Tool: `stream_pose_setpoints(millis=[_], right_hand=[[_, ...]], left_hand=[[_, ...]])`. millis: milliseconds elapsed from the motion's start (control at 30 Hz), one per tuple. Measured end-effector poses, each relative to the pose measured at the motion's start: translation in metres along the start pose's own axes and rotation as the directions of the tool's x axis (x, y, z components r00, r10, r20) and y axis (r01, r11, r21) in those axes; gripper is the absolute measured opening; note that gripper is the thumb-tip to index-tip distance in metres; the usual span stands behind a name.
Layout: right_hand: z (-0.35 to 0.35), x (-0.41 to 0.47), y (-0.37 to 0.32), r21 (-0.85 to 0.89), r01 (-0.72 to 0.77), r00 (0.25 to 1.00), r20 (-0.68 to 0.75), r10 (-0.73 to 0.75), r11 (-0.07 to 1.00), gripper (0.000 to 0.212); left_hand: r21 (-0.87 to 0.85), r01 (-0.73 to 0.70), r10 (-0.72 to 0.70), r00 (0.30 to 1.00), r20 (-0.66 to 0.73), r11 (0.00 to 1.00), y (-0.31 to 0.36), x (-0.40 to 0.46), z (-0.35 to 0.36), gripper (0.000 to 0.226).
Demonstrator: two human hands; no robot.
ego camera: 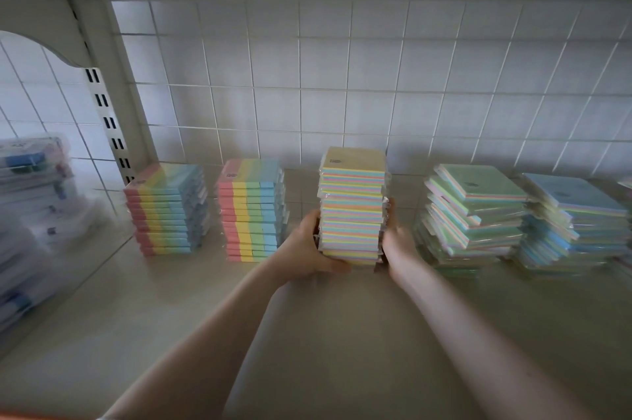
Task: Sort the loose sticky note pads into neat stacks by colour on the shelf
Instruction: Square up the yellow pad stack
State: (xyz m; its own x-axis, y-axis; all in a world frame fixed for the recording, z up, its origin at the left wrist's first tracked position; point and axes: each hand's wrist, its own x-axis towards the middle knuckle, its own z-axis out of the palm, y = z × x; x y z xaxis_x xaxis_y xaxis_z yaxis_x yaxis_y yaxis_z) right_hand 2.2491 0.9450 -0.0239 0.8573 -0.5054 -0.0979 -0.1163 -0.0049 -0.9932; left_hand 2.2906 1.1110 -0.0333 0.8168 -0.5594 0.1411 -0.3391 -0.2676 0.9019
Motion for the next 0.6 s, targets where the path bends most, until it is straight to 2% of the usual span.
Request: stream_pose_setpoints(millis=[167,300,500,600], right_hand=[[0.0,-0.001,0.0,-0.04,0.031,0.999,-0.014,-0.032,0.999,0.054],[0.0,-0.005,-0.004,-0.05,0.039,0.998,0.044,-0.037,0.998,0.059],[-0.001,-0.009,-0.01,-0.021,0.051,0.994,0.1,-0.049,0.998,0.072],[-0.002,-0.009,-0.011,-0.027,0.045,0.994,0.101,-0.042,0.999,0.071]], left_hand=[[-0.021,0.015,-0.014,1.0,0.016,1.0,-0.001,0.001,-0.001,0.096],[-0.004,0.043,-0.043,0.998,0.043,0.999,0.001,0.001,-0.002,0.104],[0.003,0.076,-0.076,0.996,0.053,0.997,0.003,0.001,-0.003,0.105],[0.001,0.08,-0.08,0.996,0.037,0.997,0.002,0.001,-0.001,0.104]])
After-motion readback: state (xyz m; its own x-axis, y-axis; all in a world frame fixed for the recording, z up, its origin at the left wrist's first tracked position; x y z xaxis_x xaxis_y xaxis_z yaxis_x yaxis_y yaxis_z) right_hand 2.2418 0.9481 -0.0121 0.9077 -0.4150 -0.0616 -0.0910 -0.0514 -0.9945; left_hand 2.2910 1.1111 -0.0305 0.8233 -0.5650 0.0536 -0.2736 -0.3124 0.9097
